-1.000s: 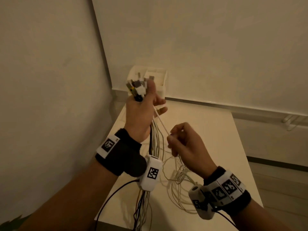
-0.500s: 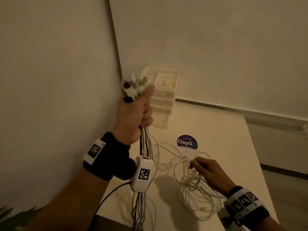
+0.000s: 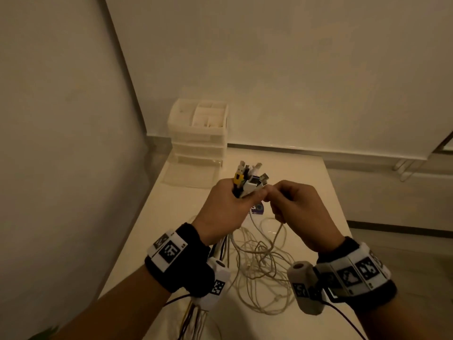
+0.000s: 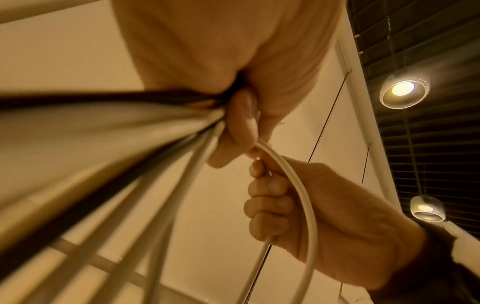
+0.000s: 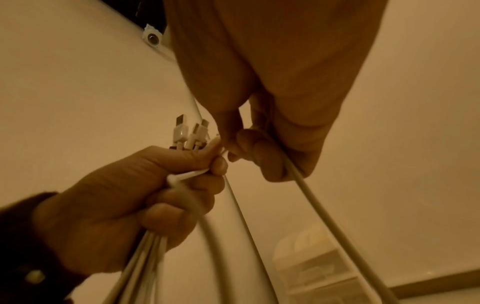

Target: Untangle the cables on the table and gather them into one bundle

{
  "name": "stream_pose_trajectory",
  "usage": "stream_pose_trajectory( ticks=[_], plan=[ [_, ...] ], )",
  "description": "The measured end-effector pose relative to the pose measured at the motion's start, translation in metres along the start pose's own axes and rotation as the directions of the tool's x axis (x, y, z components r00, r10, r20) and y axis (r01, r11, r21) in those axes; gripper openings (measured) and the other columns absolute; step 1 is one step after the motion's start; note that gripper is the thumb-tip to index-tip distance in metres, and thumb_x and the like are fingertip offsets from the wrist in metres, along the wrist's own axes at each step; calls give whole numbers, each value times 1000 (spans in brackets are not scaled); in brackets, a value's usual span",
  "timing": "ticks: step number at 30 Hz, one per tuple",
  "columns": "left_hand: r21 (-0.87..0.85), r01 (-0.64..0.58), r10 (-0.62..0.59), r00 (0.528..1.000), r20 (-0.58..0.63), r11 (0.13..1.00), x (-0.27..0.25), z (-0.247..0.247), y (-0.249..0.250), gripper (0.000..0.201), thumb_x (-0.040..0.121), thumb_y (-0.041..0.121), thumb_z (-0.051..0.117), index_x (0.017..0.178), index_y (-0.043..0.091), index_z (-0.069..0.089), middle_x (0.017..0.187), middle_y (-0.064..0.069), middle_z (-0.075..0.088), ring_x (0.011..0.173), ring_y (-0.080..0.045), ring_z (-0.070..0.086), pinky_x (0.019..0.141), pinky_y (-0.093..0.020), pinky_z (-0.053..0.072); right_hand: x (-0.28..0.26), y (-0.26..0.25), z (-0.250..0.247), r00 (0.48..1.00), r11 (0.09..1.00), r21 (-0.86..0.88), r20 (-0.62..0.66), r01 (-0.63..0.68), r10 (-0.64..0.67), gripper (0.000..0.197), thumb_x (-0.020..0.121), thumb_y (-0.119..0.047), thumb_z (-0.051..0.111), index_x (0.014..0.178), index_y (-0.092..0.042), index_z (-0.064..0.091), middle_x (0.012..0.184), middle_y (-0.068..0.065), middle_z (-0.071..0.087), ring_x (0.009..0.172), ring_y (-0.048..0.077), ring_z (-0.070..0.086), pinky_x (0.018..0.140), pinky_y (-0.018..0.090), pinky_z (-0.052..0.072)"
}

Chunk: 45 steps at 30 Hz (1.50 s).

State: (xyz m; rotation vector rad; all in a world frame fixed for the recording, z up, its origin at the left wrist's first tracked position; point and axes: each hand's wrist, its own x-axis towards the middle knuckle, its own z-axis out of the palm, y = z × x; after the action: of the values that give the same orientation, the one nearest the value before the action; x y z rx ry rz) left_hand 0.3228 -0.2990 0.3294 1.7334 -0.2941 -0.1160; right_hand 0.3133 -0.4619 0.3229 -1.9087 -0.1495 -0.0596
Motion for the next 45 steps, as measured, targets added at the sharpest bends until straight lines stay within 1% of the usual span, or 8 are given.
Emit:
stream_pose_trajectory(
  ticks=[6, 11, 15, 26, 30, 34, 39, 45],
  plan=[
    [-146, -74, 39, 972, -233, 986, 8, -20, 3, 27, 91, 22, 66, 67, 14, 59, 41, 13, 40, 34, -6, 32, 40, -19, 29, -7, 14, 10, 978, 992, 105, 188, 65, -84, 20, 99, -17, 52, 88, -8, 66, 70, 12, 63, 62, 18, 58, 64, 28, 51],
    [-326, -232, 81, 905, -418, 917, 9, -56, 36, 26, 93, 18, 61, 84, -6, 57, 40, 9, 31, 31, -6, 22, 38, -15, 22, -4, 58, 31, 966, 993, -50, 241, 105, -90, 17, 99, -15, 50, 90, -14, 64, 74, 1, 65, 72, 16, 64, 74, 36, 54],
    [-319, -370, 133, 808, -573, 873, 4, -91, 54, 29, 96, 18, 58, 71, 5, 52, 38, 9, 30, 31, -5, 21, 39, -14, 21, -1, 100, 41, 959, 980, -171, 276, 104, -54, 18, 100, -19, 49, 89, -23, 63, 77, -6, 66, 74, 11, 63, 73, 39, 54],
    [-50, -164, 78, 689, -720, 985, -2, -89, 1, 13, 84, 27, 75, 80, 19, 66, 57, 1, 60, 45, -22, 53, 48, -38, 43, 15, 85, 19, 996, 999, -23, 73, -46, 48, 23, 101, -14, 46, 93, -23, 66, 70, 18, 58, 63, 33, 61, 68, 58, 56],
    [-6, -194, 127, 666, -735, 981, 3, -87, -4, 46, 69, 50, 82, 94, 15, 65, 69, -1, 62, 55, -25, 48, 57, -42, 42, 16, 75, 9, 994, 988, 123, -35, -98, 103, 25, 102, -11, 43, 94, -13, 67, 65, 1, 50, 61, 20, 48, 71, 49, 58],
    [17, -222, 175, 716, -675, 975, 3, -80, 1, 63, 59, 63, 81, 102, 19, 66, 91, -9, 73, 72, -28, 66, 61, -40, 52, 18, 65, -2, 985, 973, 212, -123, -92, 120, 28, 102, -13, 42, 94, -12, 69, 65, 4, 41, 59, 19, 36, 60, 37, 38],
    [-12, -170, 151, 903, -401, 985, 0, -49, 15, 11, 79, 20, 77, 79, 22, 66, 54, 20, 62, 44, 7, 51, 46, -9, 38, 17, 30, -8, 1000, 987, 162, -18, 4, -1, 27, 100, -15, 46, 92, -12, 72, 65, 3, 46, 62, 20, 38, 60, 33, 35],
    [142, -218, 242, 951, -190, 966, 3, -26, 16, 14, 86, 25, 72, 97, 17, 75, 89, 2, 75, 86, -12, 70, 80, -38, 56, 13, -22, -8, 985, 984, 136, 108, 118, -133, 29, 100, -17, 48, 85, -11, 72, 63, 5, 50, 60, 15, 43, 58, 25, 37]
  ],
)
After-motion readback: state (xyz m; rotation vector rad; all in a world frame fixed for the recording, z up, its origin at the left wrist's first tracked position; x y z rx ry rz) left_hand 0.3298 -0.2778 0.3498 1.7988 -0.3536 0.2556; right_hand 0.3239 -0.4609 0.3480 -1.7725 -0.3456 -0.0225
